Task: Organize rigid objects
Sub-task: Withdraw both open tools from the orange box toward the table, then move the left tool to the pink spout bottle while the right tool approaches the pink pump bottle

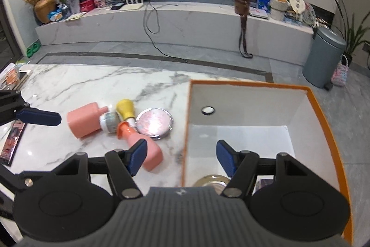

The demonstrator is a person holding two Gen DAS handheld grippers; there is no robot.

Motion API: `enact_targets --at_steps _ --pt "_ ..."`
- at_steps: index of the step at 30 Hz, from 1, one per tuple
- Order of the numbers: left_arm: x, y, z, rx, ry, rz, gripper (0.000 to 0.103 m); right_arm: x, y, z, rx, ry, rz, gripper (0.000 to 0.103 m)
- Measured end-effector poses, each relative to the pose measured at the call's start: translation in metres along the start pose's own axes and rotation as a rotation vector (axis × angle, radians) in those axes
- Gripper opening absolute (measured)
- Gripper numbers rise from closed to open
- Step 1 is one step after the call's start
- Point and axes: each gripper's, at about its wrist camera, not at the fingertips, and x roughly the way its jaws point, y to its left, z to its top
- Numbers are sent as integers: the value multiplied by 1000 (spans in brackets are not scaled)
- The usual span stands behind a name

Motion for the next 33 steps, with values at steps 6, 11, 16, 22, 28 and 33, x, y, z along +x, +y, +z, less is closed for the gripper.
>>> enact_targets --at_steps 6,11,16,22,28,33 --pt "-8 31 -34 -68 10 34 94 4 23 -3 -54 -9 11 66" --pt "-8 59 -55 -126 16 52 94 14 44 -8 -88 3 21 66" --pt "-4 82 -68 -152 16 66 94 28 64 -14 -143 24 32 66" --pt "8 103 -75 -159 5 76 94 46 79 -23 -178 58 29 66" --pt "27 122 -78 -180 1 66 94 67 81 -23 -172 89 -3 66" --pt "44 129 -73 -169 1 70 94 88 93 -20 -279 123 -73 66"
